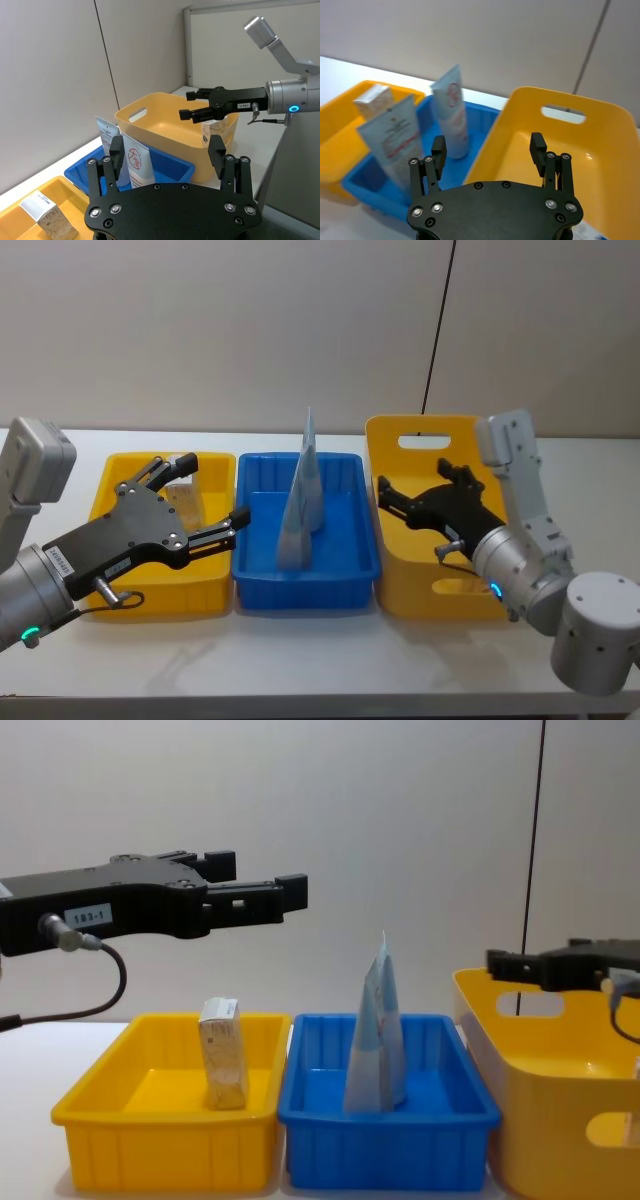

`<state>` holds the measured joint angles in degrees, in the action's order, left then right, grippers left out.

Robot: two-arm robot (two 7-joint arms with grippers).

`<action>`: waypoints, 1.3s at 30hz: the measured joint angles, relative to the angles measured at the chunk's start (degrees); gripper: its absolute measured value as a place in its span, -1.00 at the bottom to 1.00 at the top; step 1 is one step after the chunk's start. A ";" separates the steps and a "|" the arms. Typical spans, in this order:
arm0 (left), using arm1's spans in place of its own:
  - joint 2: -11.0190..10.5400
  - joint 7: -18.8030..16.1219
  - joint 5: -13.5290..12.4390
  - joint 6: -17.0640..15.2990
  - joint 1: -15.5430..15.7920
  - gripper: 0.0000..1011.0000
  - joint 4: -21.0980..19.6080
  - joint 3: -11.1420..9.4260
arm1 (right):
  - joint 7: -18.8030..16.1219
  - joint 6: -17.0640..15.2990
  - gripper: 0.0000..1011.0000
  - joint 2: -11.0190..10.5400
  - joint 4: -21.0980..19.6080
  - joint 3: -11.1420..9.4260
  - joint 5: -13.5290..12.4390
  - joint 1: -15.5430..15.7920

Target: Bimanual collaborative sorting of washing and personal care products

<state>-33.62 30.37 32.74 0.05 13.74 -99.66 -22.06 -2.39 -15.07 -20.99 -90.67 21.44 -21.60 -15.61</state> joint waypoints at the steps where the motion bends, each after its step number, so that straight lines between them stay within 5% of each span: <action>1: 0.00 0.00 0.00 0.00 0.00 0.98 0.00 0.00 | -0.42 -0.41 0.99 -0.04 -0.27 0.12 -0.22 -0.06; 22: 0.00 0.00 0.00 0.00 0.00 0.98 0.00 0.00 | -8.97 -8.85 0.99 -1.39 -5.92 3.95 -2.36 -0.81; 39: 0.00 0.00 0.00 0.00 0.00 0.98 0.00 0.00 | -7.28 -5.75 0.98 0.92 -4.75 5.65 1.47 -0.68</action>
<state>-33.61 30.37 32.75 0.05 13.75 -99.66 -22.05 -9.67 -20.82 -20.07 -95.42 27.09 -20.13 -16.29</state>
